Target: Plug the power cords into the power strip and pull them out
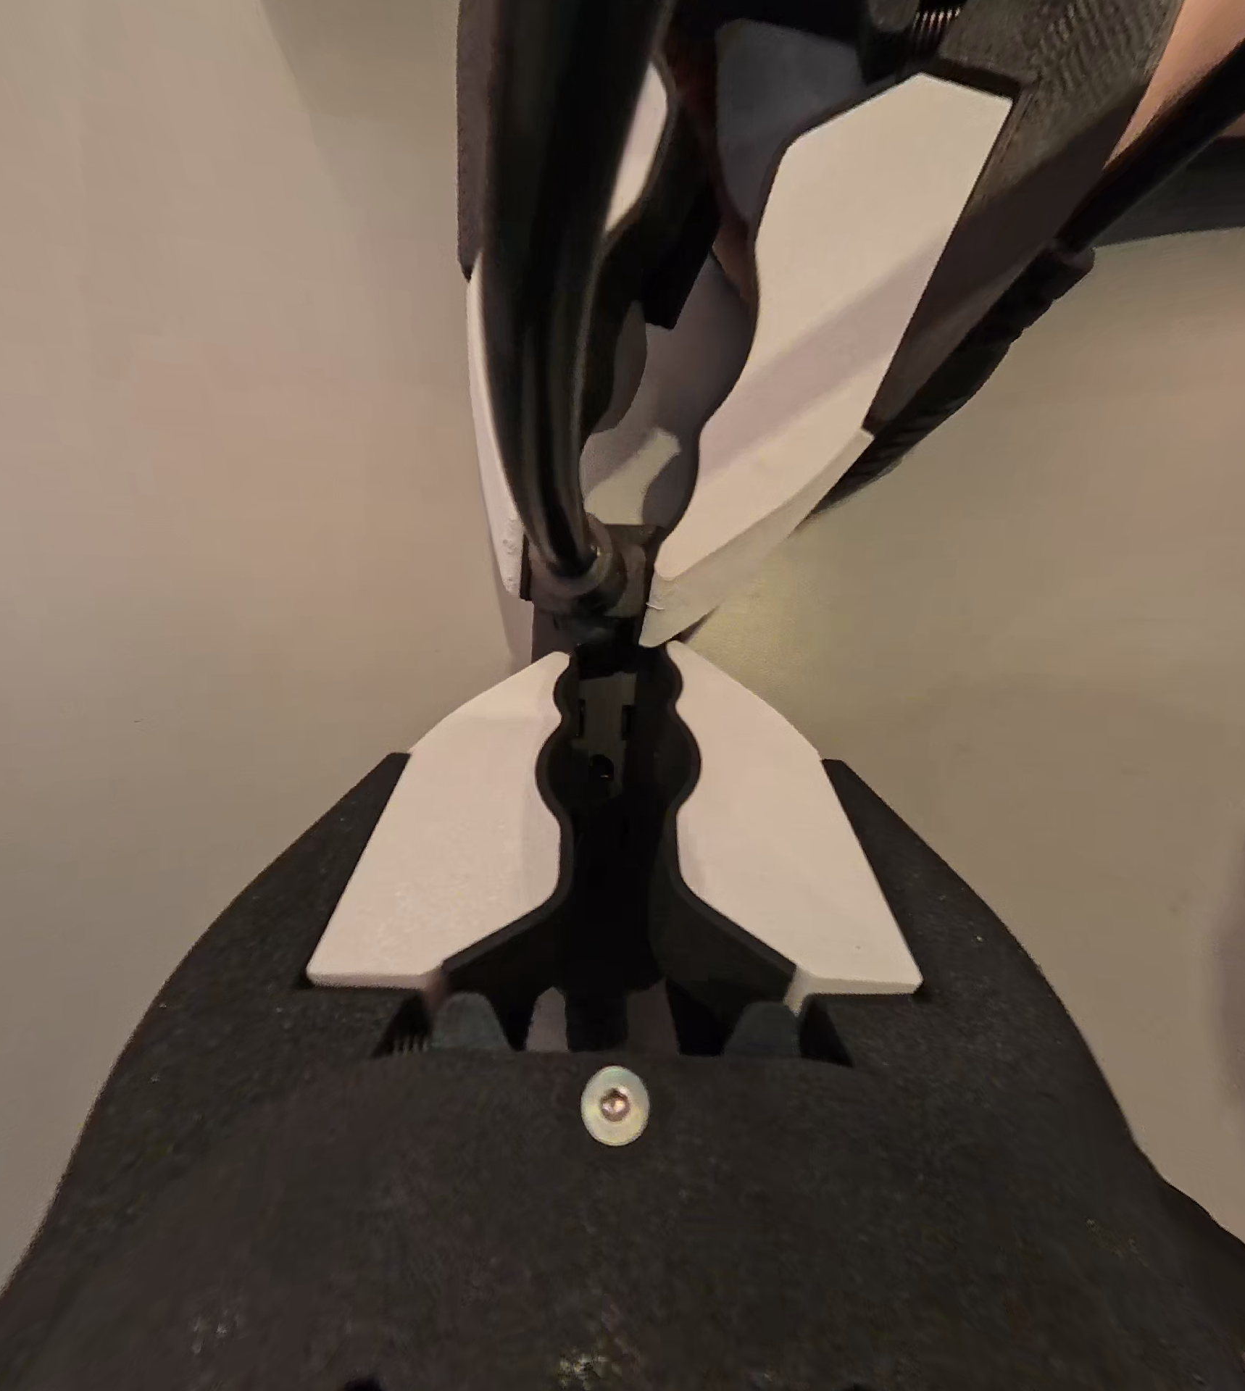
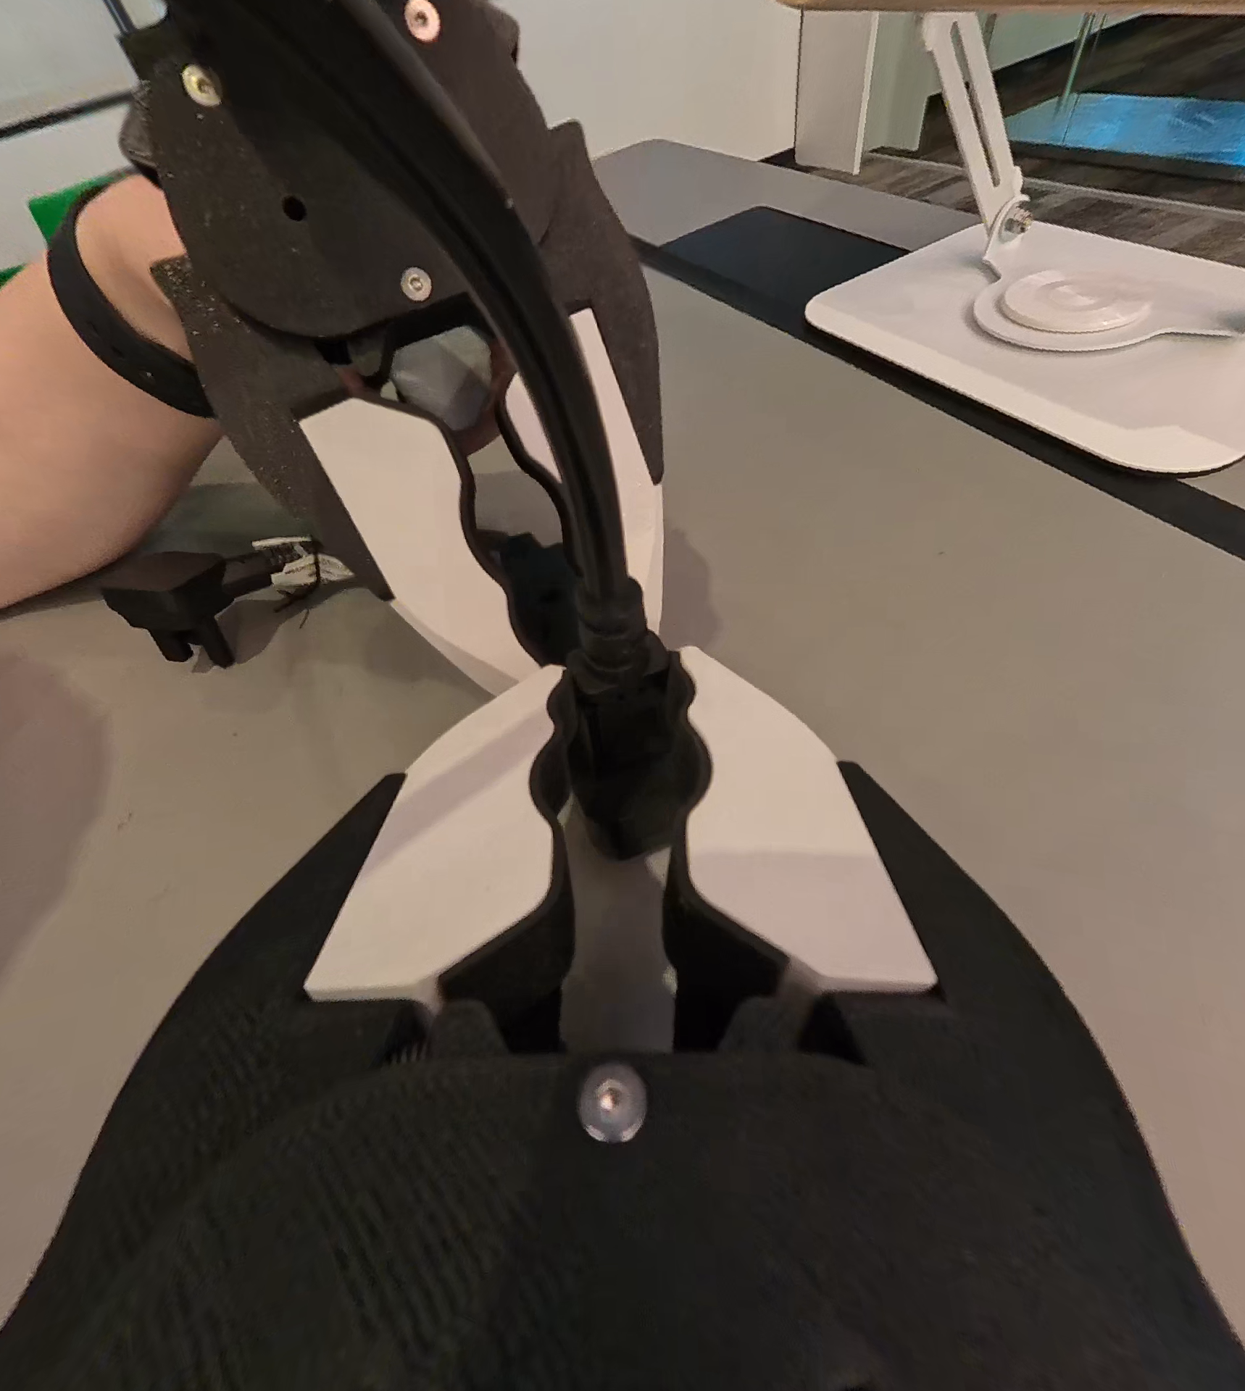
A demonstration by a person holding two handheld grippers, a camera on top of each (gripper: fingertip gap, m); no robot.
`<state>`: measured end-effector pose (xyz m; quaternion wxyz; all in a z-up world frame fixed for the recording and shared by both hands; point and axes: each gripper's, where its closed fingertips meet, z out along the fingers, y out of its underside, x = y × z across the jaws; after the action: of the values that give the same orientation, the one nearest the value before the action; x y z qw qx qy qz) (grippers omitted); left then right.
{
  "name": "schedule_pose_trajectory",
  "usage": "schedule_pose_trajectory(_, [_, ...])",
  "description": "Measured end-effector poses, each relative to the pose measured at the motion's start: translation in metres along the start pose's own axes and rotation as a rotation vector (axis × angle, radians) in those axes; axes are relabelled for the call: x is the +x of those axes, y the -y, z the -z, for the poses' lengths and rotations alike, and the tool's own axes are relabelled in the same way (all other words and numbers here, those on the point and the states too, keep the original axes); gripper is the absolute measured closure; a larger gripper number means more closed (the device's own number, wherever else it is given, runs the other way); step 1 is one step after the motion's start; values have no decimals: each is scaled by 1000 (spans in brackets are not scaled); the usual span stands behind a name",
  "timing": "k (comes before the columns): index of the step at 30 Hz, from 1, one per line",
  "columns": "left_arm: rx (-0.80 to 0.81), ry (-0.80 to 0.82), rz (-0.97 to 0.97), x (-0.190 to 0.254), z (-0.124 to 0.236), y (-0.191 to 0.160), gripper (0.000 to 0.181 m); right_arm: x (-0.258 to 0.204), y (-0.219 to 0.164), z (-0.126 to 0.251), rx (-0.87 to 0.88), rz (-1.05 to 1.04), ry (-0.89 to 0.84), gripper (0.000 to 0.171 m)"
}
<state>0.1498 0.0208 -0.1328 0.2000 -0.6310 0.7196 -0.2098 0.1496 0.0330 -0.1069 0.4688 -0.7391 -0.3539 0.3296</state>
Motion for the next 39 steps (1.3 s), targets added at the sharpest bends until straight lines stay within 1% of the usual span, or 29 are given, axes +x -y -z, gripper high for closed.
schedule_pose_trajectory(2, [1,27,-31,0,-2,-1,164,-1,-3,0,-21,30,-8,148])
schedule_pose_trajectory(4, [-1,30,-19,0,-2,0,164,-1,-3,1,-23,47,-18,148])
schedule_pose_trajectory(9, [5,57,-15,-1,-4,2,164,1,-2,3,-10,37,-28,150])
schedule_pose_trajectory(14, [13,42,-25,0,-4,2,164,0,-1,3,-15,103,-40,151])
schedule_pose_trajectory(19, [19,28,-32,1,-3,0,164,-2,-1,1,-62,171,-64,151])
schedule_pose_trajectory(22, [32,25,-27,1,-3,0,165,-2,-1,1,-37,124,-35,151])
schedule_pose_trajectory(23, [43,22,-18,0,-3,0,168,-2,-2,2,-24,100,-12,150])
schedule_pose_trajectory(25, [91,-11,2,2,-4,3,169,-2,-3,6,-25,90,10,150])
schedule_pose_trajectory(30, [44,22,-31,3,-5,3,169,-3,-4,7,-27,82,30,150])
schedule_pose_trajectory(34, [29,27,-42,3,-4,3,169,-4,-3,5,-101,191,-19,150])
schedule_pose_trajectory(39, [27,26,-47,3,-4,3,170,-4,-4,4,-183,248,-55,151])
